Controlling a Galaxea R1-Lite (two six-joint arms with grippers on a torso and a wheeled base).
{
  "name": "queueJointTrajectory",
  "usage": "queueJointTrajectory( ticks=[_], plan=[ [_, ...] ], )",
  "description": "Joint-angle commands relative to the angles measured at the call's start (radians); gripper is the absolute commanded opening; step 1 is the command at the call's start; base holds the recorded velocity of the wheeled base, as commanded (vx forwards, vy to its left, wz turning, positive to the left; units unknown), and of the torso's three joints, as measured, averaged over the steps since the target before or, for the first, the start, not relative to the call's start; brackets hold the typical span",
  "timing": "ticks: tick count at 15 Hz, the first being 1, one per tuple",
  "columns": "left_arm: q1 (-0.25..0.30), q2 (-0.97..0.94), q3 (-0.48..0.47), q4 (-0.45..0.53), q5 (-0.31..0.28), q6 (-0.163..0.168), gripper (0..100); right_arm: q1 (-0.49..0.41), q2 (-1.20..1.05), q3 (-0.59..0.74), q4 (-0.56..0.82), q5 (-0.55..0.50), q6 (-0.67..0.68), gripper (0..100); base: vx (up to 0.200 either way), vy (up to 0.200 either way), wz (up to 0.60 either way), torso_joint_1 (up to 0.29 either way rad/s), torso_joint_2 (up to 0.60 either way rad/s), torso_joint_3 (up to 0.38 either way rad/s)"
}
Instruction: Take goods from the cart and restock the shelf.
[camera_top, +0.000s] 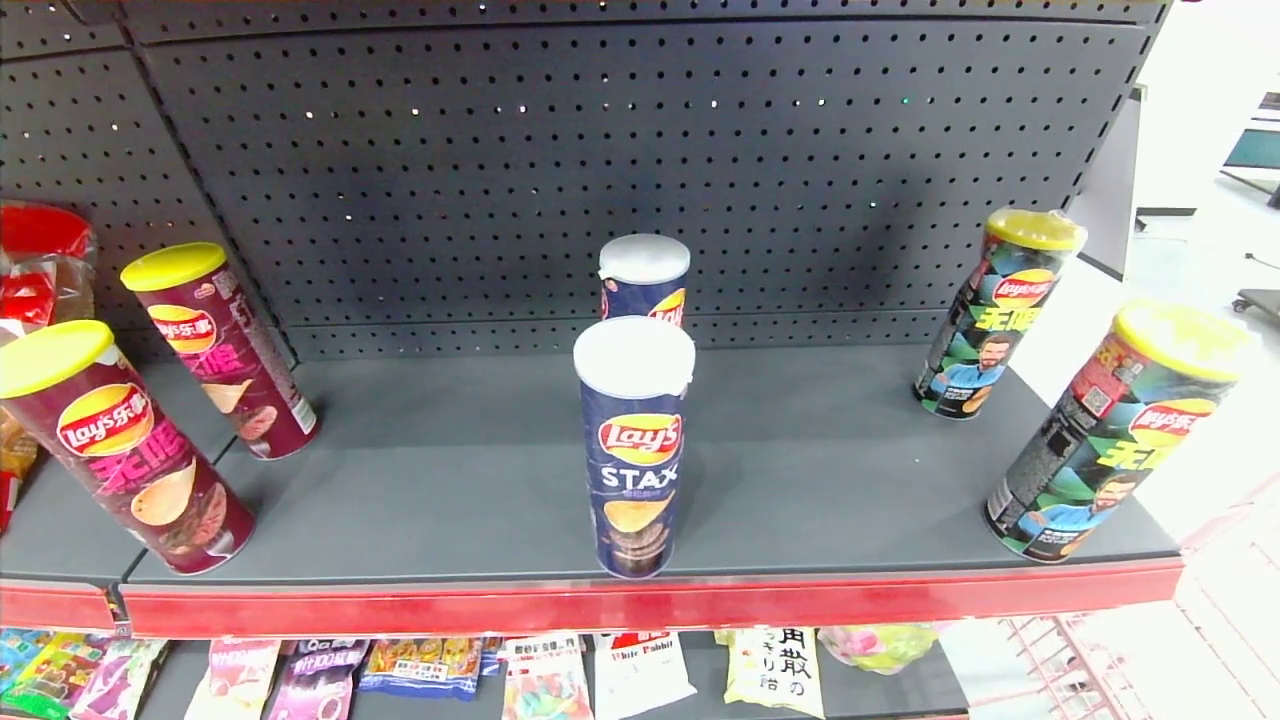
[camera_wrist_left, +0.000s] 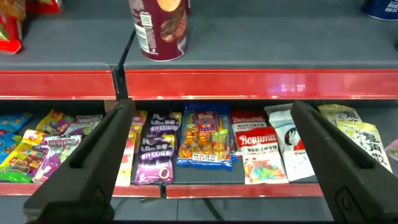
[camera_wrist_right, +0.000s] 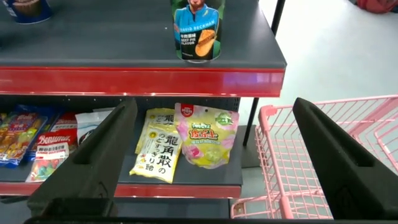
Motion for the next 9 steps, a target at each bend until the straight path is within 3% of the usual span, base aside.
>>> queueJointTrajectory(
  ticks=[1, 9],
  plan=[
    [0.001, 0.002, 0.000, 0.000, 0.000, 0.000, 100, 0.000, -0.001, 0.000, 0.000, 0.000, 0.000, 100, 0.000, 0.000, 0.00, 0.000, 0.00, 0.000],
    [0.001, 0.002, 0.000, 0.000, 0.000, -0.002, 100, 0.000, -0.001, 0.000, 0.000, -0.012, -0.003, 100, 0.000, 0.000, 0.00, 0.000, 0.00, 0.000]
  ],
)
